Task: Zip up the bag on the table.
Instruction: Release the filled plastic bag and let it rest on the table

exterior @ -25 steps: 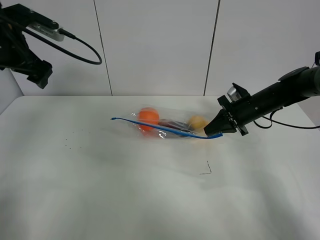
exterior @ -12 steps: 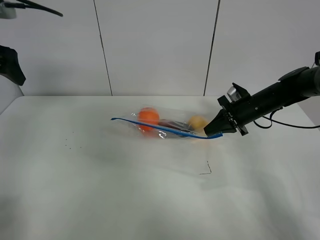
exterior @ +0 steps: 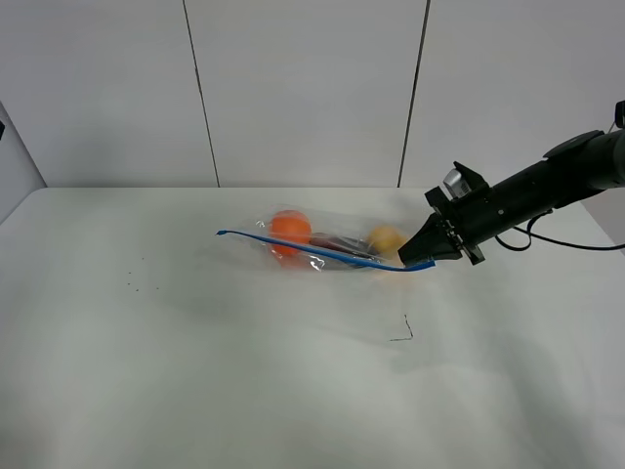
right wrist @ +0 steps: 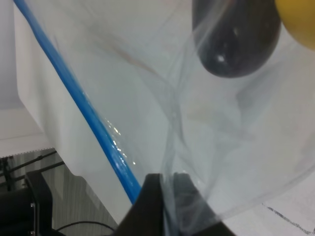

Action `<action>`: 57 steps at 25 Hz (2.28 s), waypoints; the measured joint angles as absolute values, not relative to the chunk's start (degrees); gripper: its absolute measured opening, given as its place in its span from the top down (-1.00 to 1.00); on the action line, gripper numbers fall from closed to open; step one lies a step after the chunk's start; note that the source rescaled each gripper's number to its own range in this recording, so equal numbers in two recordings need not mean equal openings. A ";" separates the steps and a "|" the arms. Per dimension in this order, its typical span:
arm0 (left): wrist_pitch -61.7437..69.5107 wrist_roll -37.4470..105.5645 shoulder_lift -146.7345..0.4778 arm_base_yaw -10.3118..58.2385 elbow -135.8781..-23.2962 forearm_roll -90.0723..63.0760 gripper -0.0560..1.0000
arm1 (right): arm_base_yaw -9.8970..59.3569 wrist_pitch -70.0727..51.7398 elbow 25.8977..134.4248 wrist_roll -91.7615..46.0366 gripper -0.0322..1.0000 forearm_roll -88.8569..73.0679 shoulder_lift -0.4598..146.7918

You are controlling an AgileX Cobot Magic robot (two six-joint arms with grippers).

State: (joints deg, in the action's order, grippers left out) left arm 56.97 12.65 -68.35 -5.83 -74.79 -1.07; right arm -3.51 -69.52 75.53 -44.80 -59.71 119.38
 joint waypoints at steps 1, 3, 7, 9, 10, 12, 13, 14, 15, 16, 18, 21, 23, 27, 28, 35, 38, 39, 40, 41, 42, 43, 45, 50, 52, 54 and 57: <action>55.80 13.36 -66.63 -5.43 -72.65 -2.09 -1.00 | -3.51 -69.52 75.53 -44.80 0.94 -59.71 119.38; 54.49 14.69 -63.86 -4.04 -69.11 -3.90 -1.00 | -3.51 -69.52 75.53 -44.84 0.94 -59.71 119.38; 54.50 15.21 -58.73 -2.99 -64.42 -4.81 -1.00 | -3.51 -69.52 75.53 -44.84 0.94 -59.71 119.38; 54.50 15.02 -55.92 -2.99 -62.73 -4.81 -1.00 | -3.51 -69.52 75.53 -44.84 0.94 -59.71 119.38; 54.50 14.95 -54.63 -2.99 -61.78 -4.81 -1.00 | -3.51 -69.52 75.53 -44.84 0.94 -59.71 119.38; 54.50 14.89 -51.18 -2.99 -59.60 -4.81 -1.00 | -3.51 -69.52 75.53 -44.84 0.94 -59.71 119.38; 54.44 14.89 -49.29 -2.99 -58.56 -4.81 -1.00 | -3.51 -69.52 75.53 -44.90 0.94 -59.71 119.38; 54.19 14.89 -47.64 -2.99 -57.21 -4.81 -1.00 | -3.51 -69.52 75.53 -44.90 0.94 -59.71 119.38; 53.96 14.89 -45.66 -2.99 -55.81 -4.81 -1.00 | -3.51 -69.52 75.53 -44.95 0.94 -59.71 119.38; 53.71 14.89 -43.69 -2.99 -54.62 -4.81 -1.00 | -3.51 -69.52 75.53 -44.95 0.94 -59.71 119.38; 53.59 14.89 -40.07 -2.99 -51.79 -4.99 -1.00 | -3.51 -69.52 75.53 -45.01 0.94 -59.71 119.38; 53.48 14.89 -34.80 -2.99 -47.66 -6.37 -1.00 | -3.51 -69.52 75.53 -45.01 0.94 -59.71 119.38; 53.36 14.89 -31.27 -2.99 -45.18 -7.50 -1.00 | -3.51 -69.52 75.53 -45.01 0.94 -59.71 119.38; 53.10 14.89 -24.34 -2.99 -41.30 -7.89 -1.00 | -3.51 -69.52 75.53 -45.06 0.94 -59.71 119.38; 52.93 14.89 -22.70 -2.99 -40.59 -7.89 -1.00 | -3.51 -69.52 75.53 -45.06 0.94 -59.71 119.38; 50.07 14.89 -8.97 -2.99 -36.38 -7.94 -1.00 | -3.51 -69.52 75.53 -45.44 0.94 -59.71 119.38; 50.32 14.89 -3.78 -2.99 -34.09 -7.94 -1.00 | -3.51 -69.52 75.53 -45.69 0.94 -59.71 119.38; 50.73 14.70 -2.60 -2.99 -33.52 -7.94 -1.00 | -3.51 -69.52 75.53 -45.81 0.94 -59.71 119.38; 51.43 14.02 -1.32 -2.99 -33.11 -7.94 -1.00 | -3.51 -69.52 75.53 -45.87 0.94 -59.71 119.38; 52.15 13.23 -0.40 -2.99 -32.81 -7.94 -1.00 | -3.51 -69.52 75.53 -45.87 0.94 -59.71 119.38; 53.20 12.58 -0.03 -2.99 -32.81 -7.65 -1.00 | -3.51 -69.52 75.53 -45.87 0.94 -59.71 119.38; 53.70 11.94 0.15 -2.99 -32.81 -7.19 -1.00 | -3.51 -69.52 75.53 -45.87 0.94 -59.71 119.38; 55.13 10.86 0.28 -2.99 -32.62 -6.21 -1.00 | -3.51 -69.52 75.53 -45.87 0.94 -59.71 119.38; 56.27 10.03 0.34 -2.99 -32.33 -5.51 -1.00 | -3.51 -69.52 75.53 -45.91 0.94 -59.71 119.38; 57.20 9.38 0.34 -2.99 -31.54 -5.41 -1.00 | -3.51 -69.52 75.53 -45.91 0.94 -59.71 119.38; 57.60 9.24 0.39 -2.99 -30.57 -5.22 -1.00 | -3.51 -69.52 75.53 -45.91 0.94 -59.71 119.38; 57.99 8.98 0.39 -2.99 -29.81 -4.56 -1.00 | -3.51 -69.52 75.53 -45.91 0.94 -59.71 119.38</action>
